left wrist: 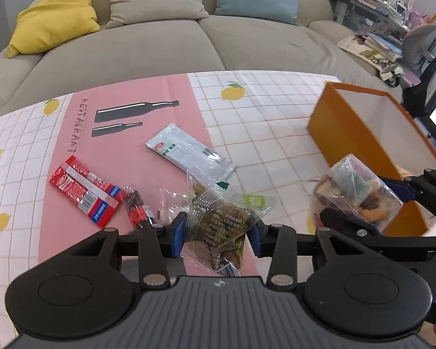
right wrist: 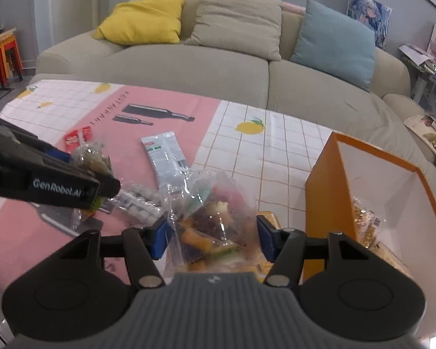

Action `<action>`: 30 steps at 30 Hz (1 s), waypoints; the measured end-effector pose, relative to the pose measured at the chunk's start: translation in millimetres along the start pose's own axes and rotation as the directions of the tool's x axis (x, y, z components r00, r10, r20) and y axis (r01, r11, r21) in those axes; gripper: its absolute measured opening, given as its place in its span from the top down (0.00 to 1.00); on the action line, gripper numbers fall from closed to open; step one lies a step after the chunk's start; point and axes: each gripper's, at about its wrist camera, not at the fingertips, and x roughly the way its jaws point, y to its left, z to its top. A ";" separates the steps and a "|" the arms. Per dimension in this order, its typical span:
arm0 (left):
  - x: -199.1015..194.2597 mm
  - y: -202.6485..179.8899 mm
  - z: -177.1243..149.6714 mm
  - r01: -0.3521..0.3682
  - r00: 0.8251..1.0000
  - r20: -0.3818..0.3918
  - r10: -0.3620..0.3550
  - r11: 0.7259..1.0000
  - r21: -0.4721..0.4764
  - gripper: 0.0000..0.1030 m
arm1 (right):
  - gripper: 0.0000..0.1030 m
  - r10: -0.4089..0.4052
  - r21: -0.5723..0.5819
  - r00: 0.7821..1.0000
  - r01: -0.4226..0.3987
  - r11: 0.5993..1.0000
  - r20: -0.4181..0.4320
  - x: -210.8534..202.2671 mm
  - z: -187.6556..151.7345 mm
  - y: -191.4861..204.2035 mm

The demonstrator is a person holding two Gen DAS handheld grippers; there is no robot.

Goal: Organize snacks
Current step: 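Carry both nut bags over the orange box and release them inside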

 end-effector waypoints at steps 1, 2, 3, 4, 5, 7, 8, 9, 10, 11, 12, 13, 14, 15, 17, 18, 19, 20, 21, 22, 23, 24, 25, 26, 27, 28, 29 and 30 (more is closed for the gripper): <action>-6.4 -3.2 -1.7 0.005 1.000 0.006 -0.005 1.000 -0.004 0.53 | 0.43 0.004 -0.001 1.000 -0.004 1.000 0.010 -8.0 -1.0 -0.8; -12.7 -7.1 -3.5 0.011 1.000 0.012 -0.011 1.000 -0.005 0.53 | 0.43 0.009 -0.001 1.000 -0.009 1.000 0.021 -16.9 -2.3 -1.8; -18.8 -10.5 -4.4 0.015 1.000 0.018 -0.015 1.000 -0.002 0.53 | 0.43 0.015 0.001 0.999 -0.015 1.000 0.031 -24.8 -3.3 -3.2; -25.0 -14.4 -5.2 0.018 1.000 0.025 -0.018 1.000 0.001 0.53 | 0.43 0.022 0.004 0.999 -0.022 1.000 0.041 -33.4 -4.6 -5.4; -31.1 -18.1 -5.7 0.023 0.999 0.032 -0.023 1.000 0.003 0.53 | 0.43 0.031 0.008 0.998 -0.031 0.999 0.052 -42.6 -5.6 -7.7; -41.4 -24.7 -5.6 0.038 0.998 0.044 -0.038 0.999 0.005 0.53 | 0.43 0.048 0.011 0.996 -0.048 0.999 0.071 -59.3 -8.2 -12.2; -45.9 -28.5 -5.5 0.048 0.998 0.048 -0.048 0.999 0.004 0.53 | 0.43 0.056 0.011 0.995 -0.057 0.998 0.077 -67.8 -9.6 -15.5; -49.8 -31.5 -5.1 0.060 0.997 0.053 -0.060 0.998 0.005 0.53 | 0.43 0.063 0.010 0.995 -0.064 0.998 0.080 -75.2 -10.9 -18.5; -53.8 -35.6 -4.4 0.072 0.996 0.057 -0.072 0.997 0.010 0.53 | 0.43 0.070 0.009 0.994 -0.071 0.997 0.084 -82.3 -12.1 -21.8; -57.3 -39.9 -3.9 0.082 0.995 0.061 -0.083 0.996 0.018 0.53 | 0.43 0.075 0.007 0.993 -0.076 0.997 0.088 -89.7 -13.4 -25.5; -60.7 -44.8 -2.5 0.090 0.994 0.067 -0.092 0.996 0.027 0.53 | 0.43 0.078 0.004 0.993 -0.079 0.997 0.093 -95.9 -14.2 -28.6; -62.8 -49.7 -1.4 0.098 0.992 0.071 -0.100 0.995 0.035 0.53 | 0.43 0.080 0.000 0.992 -0.080 0.997 0.099 -102.7 -15.0 -32.6; -64.5 -54.9 0.4 0.110 0.991 0.073 -0.113 0.993 0.044 0.53 | 0.43 0.080 -0.004 0.991 -0.080 0.997 0.105 -110.3 -15.5 -38.2; -65.2 -60.2 2.7 0.124 0.989 0.073 -0.128 0.991 0.054 0.53 | 0.43 0.079 -0.005 0.991 -0.079 0.997 0.110 -114.5 -15.2 -43.0; -66.4 -72.6 7.4 0.146 0.985 0.077 -0.152 0.986 0.080 0.53 | 0.43 0.079 -0.014 0.990 -0.078 0.997 0.118 -125.3 -14.7 -54.6; -66.6 -79.9 10.2 0.153 0.984 0.077 -0.161 0.983 0.098 0.53 | 0.43 0.075 -0.018 0.990 -0.073 0.997 0.117 -128.9 -13.9 -59.7; -66.3 -86.8 12.2 0.161 0.982 0.077 -0.170 0.980 0.116 0.53 | 0.43 0.070 -0.022 0.991 -0.068 0.997 0.114 -132.2 -13.0 -65.6; -66.0 -94.7 14.1 0.174 0.980 0.074 -0.185 0.975 0.136 0.53 | 0.43 0.065 -0.024 0.992 -0.062 0.998 0.109 -135.5 -12.1 -72.7; -64.6 -102.6 17.6 0.193 0.976 0.068 -0.205 0.969 0.154 0.53 | 0.43 0.060 -0.025 0.993 -0.057 0.998 0.105 -138.2 -11.6 -79.4; -62.6 -109.6 20.2 0.211 0.973 0.062 -0.223 0.964 0.165 0.53 | 0.43 0.054 -0.024 0.994 -0.052 0.998 0.099 -140.3 -10.2 -86.9; -60.4 -116.8 23.5 0.230 0.969 0.054 -0.243 0.957 0.177 0.53 | 0.43 0.048 -0.023 0.995 -0.046 0.999 0.091 -142.2 -9.1 -95.3; -57.8 -123.8 27.3 0.246 0.965 0.047 -0.259 0.950 0.190 0.53 | 0.43 0.042 -0.024 0.996 -0.040 0.999 0.084 -142.6 -7.6 -102.3; -54.0 -130.9 31.7 0.260 0.961 0.037 -0.273 0.944 0.203 0.53 | 0.43 0.030 -0.031 0.997 -0.028 0.999 0.074 -142.7 -6.3 -111.1; -50.1 -138.1 35.5 0.272 0.958 0.026 -0.284 0.938 0.215 0.53 | 0.43 0.016 -0.039 0.998 -0.014 0.999 0.068 -142.4 -5.4 -118.4; -45.6 -144.9 39.9 0.286 0.955 0.015 -0.298 0.930 0.229 0.53 | 0.43 0.004 -0.049 0.998 -0.001 0.999 0.061 -141.8 -4.9 -125.7; -41.3 -151.1 43.9 0.299 0.951 0.003 -0.309 0.924 0.240 0.53 | 0.43 -0.005 -0.055 0.999 0.008 0.998 0.052 -140.8 -4.5 -133.9; -35.9 -158.1 48.8 0.313 0.947 -0.013 -0.321 0.915 0.255 0.53 | 0.43 -0.011 -0.053 0.999 0.013 0.999 0.038 -138.7 -3.5 -143.3; -30.7 -164.5 53.2 0.328 0.943 -0.030 -0.333 0.906 0.268 0.53 | 0.43 -0.010 -0.046 1.000 0.012 0.999 0.026 -136.0 -2.4 -152.0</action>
